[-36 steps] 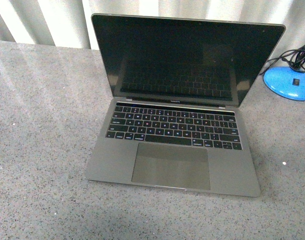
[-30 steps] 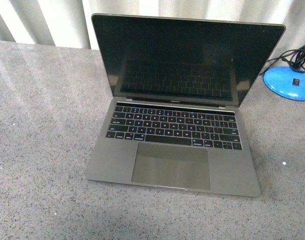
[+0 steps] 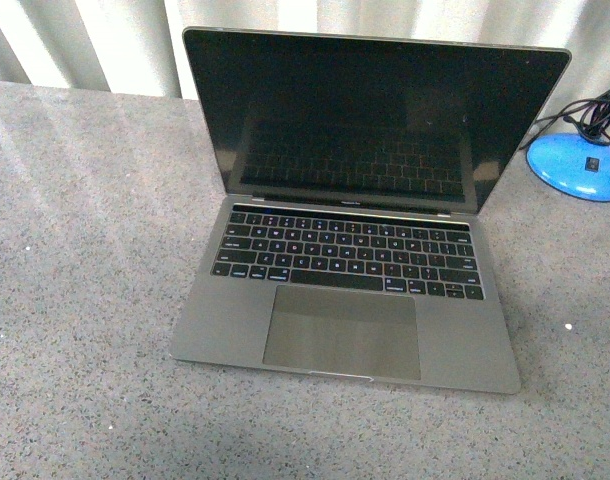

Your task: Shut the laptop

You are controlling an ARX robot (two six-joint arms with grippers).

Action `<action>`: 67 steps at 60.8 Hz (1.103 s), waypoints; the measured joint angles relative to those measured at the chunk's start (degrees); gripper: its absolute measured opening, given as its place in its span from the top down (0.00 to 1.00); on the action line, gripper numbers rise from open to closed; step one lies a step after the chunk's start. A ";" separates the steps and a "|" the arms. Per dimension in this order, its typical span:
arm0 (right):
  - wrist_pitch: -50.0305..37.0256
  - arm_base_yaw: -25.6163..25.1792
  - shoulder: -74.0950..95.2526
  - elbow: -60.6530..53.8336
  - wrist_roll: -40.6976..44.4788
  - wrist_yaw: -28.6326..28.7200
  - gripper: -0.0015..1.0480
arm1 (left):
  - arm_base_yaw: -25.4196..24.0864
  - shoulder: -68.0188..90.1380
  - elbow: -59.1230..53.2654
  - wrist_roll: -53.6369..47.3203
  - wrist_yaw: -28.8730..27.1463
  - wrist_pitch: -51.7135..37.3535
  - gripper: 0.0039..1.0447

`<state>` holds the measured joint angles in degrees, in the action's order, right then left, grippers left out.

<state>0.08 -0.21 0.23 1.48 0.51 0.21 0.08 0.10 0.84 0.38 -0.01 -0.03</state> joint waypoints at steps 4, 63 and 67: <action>0.00 0.00 0.00 0.00 0.00 0.00 0.10 | -0.02 0.00 0.00 0.00 -0.02 0.00 0.06; 15.32 -4.70 9.33 6.05 6.78 15.23 0.10 | 5.42 6.40 4.00 7.02 -16.20 9.84 0.06; 21.77 -6.45 17.53 9.01 11.34 21.88 0.10 | 10.75 16.26 7.91 16.44 -34.29 16.76 0.06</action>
<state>21.85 -6.66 17.76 10.48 11.86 22.09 10.83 16.36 8.75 16.82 -34.30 16.73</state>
